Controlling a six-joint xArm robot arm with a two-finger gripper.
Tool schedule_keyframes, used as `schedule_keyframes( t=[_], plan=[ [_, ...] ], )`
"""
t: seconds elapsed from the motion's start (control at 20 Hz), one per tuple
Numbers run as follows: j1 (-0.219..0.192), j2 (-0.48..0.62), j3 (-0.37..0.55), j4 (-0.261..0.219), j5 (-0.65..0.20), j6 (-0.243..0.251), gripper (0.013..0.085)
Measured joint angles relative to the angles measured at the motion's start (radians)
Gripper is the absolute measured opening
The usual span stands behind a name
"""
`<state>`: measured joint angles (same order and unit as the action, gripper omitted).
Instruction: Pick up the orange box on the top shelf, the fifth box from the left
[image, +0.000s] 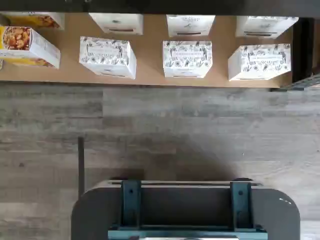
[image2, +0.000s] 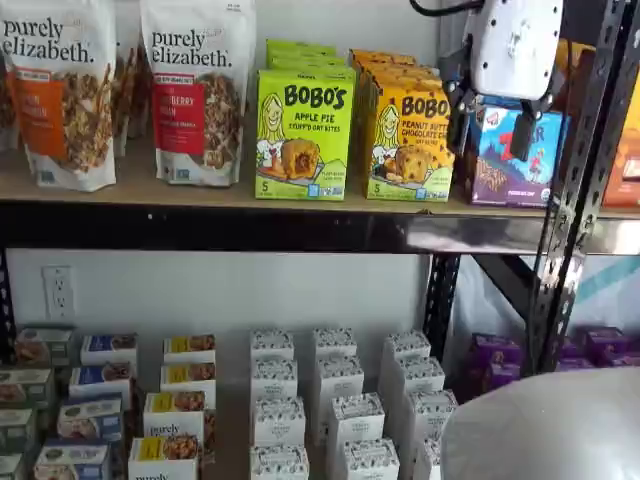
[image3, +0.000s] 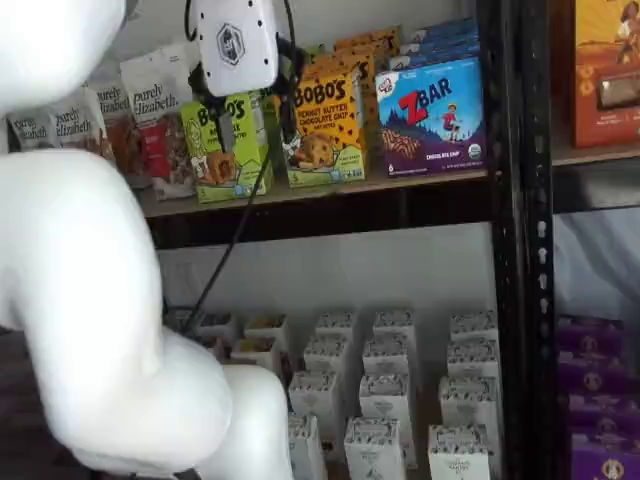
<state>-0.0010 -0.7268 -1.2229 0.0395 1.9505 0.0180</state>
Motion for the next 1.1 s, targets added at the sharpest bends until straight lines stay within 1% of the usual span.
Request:
schedule_keyframes(
  t=[0.05,0.15,0.2,0.35,0.55,0.65,0.8,0.95,1.05,1.1],
  plan=[
    [0.003,0.010,-0.010,-0.003,0.018,0.001,0.0850],
    [0.026,0.097,-0.090,-0.029,0.166,0.009,0.0850],
    [0.028,0.111,-0.104,-0.033,0.196,0.010,0.0850],
    [0.039,0.117,-0.110,-0.042,0.211,0.016,0.0850],
    [0.055,0.113,-0.106,-0.052,0.204,0.027,0.0850],
    [0.055,0.107,-0.100,-0.039,0.183,0.035,0.0850],
    [0.072,0.092,-0.081,-0.036,0.120,0.055,0.0850],
    [0.097,0.066,-0.047,-0.044,0.010,0.079,0.0850],
    [0.092,0.051,-0.026,-0.032,-0.063,0.080,0.0850],
    [0.092,0.053,-0.025,-0.032,-0.085,0.081,0.0850]
  ],
)
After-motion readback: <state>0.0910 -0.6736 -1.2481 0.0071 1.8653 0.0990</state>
